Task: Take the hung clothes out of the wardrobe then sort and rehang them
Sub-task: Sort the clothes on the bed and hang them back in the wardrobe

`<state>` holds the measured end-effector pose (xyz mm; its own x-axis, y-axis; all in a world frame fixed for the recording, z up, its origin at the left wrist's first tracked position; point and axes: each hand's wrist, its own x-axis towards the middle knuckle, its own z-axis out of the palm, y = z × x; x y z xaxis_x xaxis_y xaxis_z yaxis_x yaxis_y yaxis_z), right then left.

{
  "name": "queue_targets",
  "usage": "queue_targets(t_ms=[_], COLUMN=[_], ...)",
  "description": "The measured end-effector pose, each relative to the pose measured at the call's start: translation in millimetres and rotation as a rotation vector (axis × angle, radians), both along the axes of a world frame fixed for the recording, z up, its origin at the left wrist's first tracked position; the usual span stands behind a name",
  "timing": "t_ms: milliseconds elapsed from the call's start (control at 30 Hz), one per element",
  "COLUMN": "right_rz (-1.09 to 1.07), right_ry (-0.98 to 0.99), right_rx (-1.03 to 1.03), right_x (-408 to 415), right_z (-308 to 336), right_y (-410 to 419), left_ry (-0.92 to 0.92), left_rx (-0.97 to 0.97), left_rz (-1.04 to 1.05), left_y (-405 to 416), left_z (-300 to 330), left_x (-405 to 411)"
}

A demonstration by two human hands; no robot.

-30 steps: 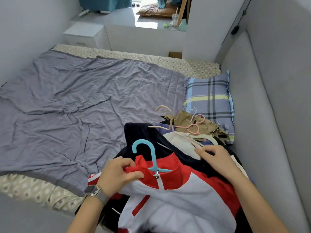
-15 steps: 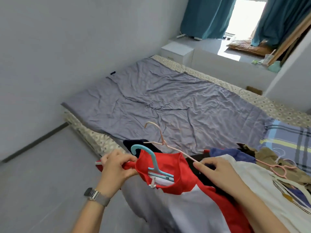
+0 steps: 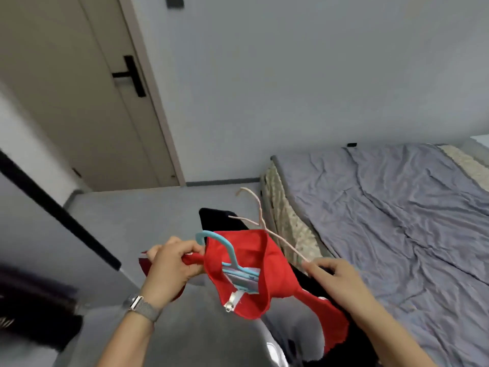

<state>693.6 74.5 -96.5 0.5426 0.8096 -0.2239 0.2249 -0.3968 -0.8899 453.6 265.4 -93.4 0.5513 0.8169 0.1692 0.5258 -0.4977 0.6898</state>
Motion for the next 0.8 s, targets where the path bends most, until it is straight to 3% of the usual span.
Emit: queue_targets(t_ms=[267, 400, 600, 800], right_rz=[0.56, 0.748, 0.958, 1.126], right_ry=[0.394, 0.312, 0.386, 0.499], right_rx=[0.004, -0.009, -0.064, -0.189], right_x=[-53.8, -69.5, -116.3, -198.8], right_z=[21.0, 35.7, 49.9, 47.9], right_y=[133.1, 201.2, 273.2, 301.1], left_ry=[0.034, 0.052, 0.046, 0.041], left_rx=[0.052, 0.098, 0.212, 0.18], left_rz=[0.321, 0.497, 0.809, 1.022], left_y=[61.1, 91.8, 103.9, 86.7], left_z=[25.0, 39.6, 38.0, 39.8], left_x=[-67.6, -94.7, -137.8, -207.8])
